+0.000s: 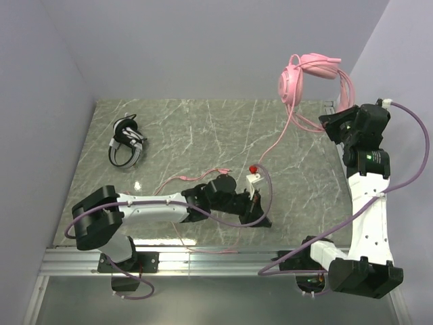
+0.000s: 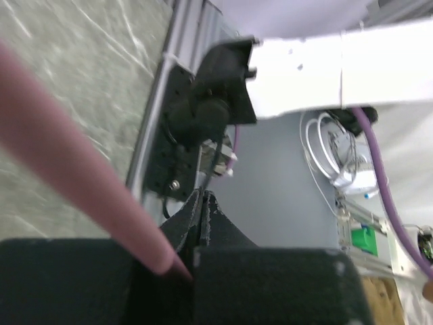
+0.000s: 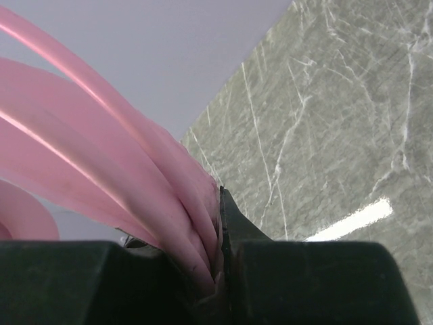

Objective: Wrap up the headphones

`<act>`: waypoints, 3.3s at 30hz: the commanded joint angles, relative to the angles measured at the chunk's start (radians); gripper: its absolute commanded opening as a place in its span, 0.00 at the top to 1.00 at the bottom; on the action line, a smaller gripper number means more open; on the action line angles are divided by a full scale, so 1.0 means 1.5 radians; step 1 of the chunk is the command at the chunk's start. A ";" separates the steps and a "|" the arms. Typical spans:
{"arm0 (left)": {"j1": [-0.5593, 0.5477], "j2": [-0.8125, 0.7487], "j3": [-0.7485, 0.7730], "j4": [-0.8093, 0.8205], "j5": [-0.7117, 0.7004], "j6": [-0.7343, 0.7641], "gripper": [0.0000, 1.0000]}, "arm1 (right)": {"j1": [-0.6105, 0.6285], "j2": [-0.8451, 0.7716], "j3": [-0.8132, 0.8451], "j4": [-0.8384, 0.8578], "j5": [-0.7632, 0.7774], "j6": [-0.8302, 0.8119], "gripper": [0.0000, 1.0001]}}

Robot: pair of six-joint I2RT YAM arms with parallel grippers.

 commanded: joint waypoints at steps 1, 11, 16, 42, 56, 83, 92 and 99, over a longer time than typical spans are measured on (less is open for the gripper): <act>0.010 -0.041 0.071 -0.060 -0.016 0.061 0.98 | 0.006 -0.034 -0.001 0.081 -0.024 0.023 1.00; 0.059 -0.035 0.175 -0.140 0.004 0.099 0.99 | 0.045 -0.045 -0.014 0.075 0.000 0.010 1.00; 0.059 -0.049 0.082 -0.065 0.015 0.088 1.00 | 0.045 -0.028 0.030 0.044 0.017 -0.008 1.00; 0.144 -0.026 -0.055 -0.056 0.050 0.132 1.00 | 0.045 -0.102 -0.003 0.096 -0.395 -0.041 1.00; 0.282 -0.076 -0.132 0.066 0.128 0.069 1.00 | 0.045 -0.182 -0.063 0.100 -0.480 -0.037 1.00; 0.483 0.181 0.526 -0.392 0.127 0.151 1.00 | 0.432 -0.199 -0.219 -0.112 -0.087 -0.258 1.00; 0.482 0.192 0.670 -0.631 0.056 0.259 1.00 | 0.580 -0.138 -0.223 -0.115 0.045 -0.271 1.00; 0.482 0.137 0.659 -0.641 -0.023 0.283 1.00 | 0.616 -0.090 -0.241 -0.129 0.097 -0.255 1.00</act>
